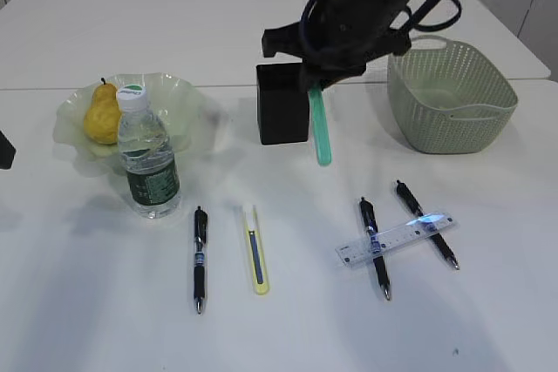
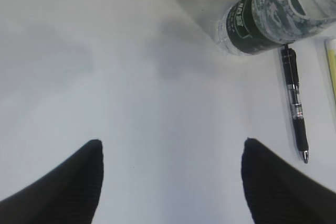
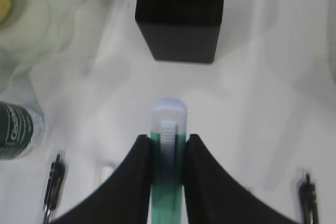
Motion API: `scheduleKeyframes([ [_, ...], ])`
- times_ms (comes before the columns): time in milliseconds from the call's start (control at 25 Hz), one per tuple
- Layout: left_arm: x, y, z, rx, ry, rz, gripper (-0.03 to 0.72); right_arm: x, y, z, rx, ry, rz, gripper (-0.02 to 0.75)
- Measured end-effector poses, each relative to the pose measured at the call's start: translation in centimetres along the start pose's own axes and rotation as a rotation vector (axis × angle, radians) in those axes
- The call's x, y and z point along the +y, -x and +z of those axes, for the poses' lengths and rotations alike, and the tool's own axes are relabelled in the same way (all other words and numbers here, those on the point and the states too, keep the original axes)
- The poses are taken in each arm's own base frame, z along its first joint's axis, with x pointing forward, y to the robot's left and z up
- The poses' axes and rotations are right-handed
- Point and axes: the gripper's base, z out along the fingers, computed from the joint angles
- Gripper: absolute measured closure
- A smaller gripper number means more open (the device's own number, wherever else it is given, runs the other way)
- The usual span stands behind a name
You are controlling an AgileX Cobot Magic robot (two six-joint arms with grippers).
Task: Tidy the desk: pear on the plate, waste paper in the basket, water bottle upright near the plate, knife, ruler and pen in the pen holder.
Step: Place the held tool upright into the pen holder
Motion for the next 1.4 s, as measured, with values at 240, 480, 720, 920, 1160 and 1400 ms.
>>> scheduleKeyframes([
  [240, 0.0, 0.0, 0.0, -0.002, 0.000, 0.000, 0.105, -0.2, 2.1, -0.9, -0.224, -0.028, -0.120, 0.612],
  [480, 0.0, -0.1, 0.0, 0.007, 0.000, 0.000, 0.106, 0.6, 3.9, -1.4, -0.447, 0.023, -0.198, 0.613],
  [720, 0.0, -0.2, 0.0, 0.018, -0.001, 0.000, 0.106, 0.0, 5.2, -0.4, -0.589, 0.059, -0.229, 0.613],
  [920, 0.0, -0.2, 0.0, 0.018, -0.001, 0.000, 0.106, -1.5, 6.0, 0.7, -0.662, 0.058, -0.245, 0.614],
  [1160, 0.0, -0.2, 0.0, 0.018, -0.001, 0.000, 0.106, -1.8, 6.1, 3.8, -0.721, 0.097, -0.271, 0.614],
  [1400, 0.0, -0.2, 0.0, 0.018, -0.001, 0.000, 0.106, -2.0, 5.3, 7.5, -0.725, 0.129, -0.282, 0.614],
])
